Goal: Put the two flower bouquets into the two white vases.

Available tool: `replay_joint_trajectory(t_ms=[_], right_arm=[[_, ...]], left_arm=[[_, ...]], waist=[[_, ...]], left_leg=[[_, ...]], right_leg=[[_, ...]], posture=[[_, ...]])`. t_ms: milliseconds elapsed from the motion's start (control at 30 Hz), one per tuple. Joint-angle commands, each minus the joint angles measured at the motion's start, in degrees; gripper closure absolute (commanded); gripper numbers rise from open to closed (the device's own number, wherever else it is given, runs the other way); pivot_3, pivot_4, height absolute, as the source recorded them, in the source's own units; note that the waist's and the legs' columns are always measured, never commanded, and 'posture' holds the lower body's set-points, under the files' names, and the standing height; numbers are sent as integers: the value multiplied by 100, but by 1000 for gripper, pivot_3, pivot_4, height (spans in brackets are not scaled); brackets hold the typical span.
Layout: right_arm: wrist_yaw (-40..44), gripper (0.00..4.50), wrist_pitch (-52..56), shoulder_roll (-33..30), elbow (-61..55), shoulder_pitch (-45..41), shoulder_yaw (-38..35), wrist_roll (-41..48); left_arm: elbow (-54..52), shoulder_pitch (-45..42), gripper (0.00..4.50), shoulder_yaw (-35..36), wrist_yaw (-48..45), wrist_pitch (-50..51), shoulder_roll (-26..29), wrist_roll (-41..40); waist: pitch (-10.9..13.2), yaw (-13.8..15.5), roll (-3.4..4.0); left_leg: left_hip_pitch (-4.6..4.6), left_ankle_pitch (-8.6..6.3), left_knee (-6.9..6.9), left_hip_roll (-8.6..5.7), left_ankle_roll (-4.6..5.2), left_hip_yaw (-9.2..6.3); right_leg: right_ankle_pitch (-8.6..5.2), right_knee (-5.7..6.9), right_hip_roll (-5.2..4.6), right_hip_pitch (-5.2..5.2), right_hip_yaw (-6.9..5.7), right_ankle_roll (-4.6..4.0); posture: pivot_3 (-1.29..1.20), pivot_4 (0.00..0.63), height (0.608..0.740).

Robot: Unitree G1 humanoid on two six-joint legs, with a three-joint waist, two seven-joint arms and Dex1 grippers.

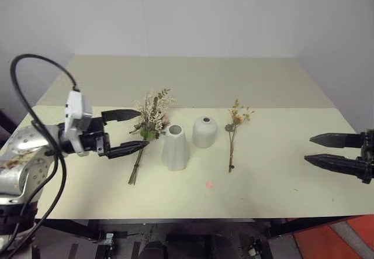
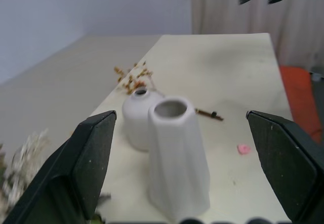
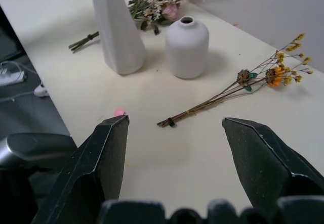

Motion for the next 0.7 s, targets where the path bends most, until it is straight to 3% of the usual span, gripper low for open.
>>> replay_joint_trajectory(t_ms=[33,200,300,400,500,700], right_arm=[[-714,940,435,1,-79,-408,266,208],[-2248,940,1394,259,-124,-1654,1557,205],[-2713,940,1830,508,-14,-2289,2134,186],[-3533,940,2880,1171,543,-3390,2743,83],[-4508,940,3816,2082,1325,-4389,3243,-555],[-5028,940,4055,2925,2320,-5179,3727,-1283]], left_arm=[[19,-111,17,88,-91,35,120,-71],[50,-409,17,-12,-187,23,67,-150],[51,-513,17,-67,-169,35,50,-106],[85,-641,17,-117,-222,84,28,-149],[142,-767,17,-237,-236,130,36,-80],[118,-856,17,-276,-229,198,-37,-122]], waist=[[-1,-51,1],[0,-95,0],[0,-85,0],[0,-85,0],[0,-115,0],[1,-82,2]], left_leg=[[1,0,-1,0,0,3],[1,0,3,1,0,5],[-1,0,2,1,-1,3],[-12,0,3,0,0,4],[-15,0,6,-2,0,3],[-35,0,-1,-2,0,-5]], right_leg=[[0,1,0,-1,4,0],[0,3,1,-2,8,0],[1,2,2,-4,8,-1],[2,1,0,-16,8,-4],[4,2,-1,-18,9,-6],[7,13,-2,-34,-4,-7]], posture=[[0,150,740],[0,150,740],[0,150,740],[0,150,740],[0,150,740],[0,150,740]])
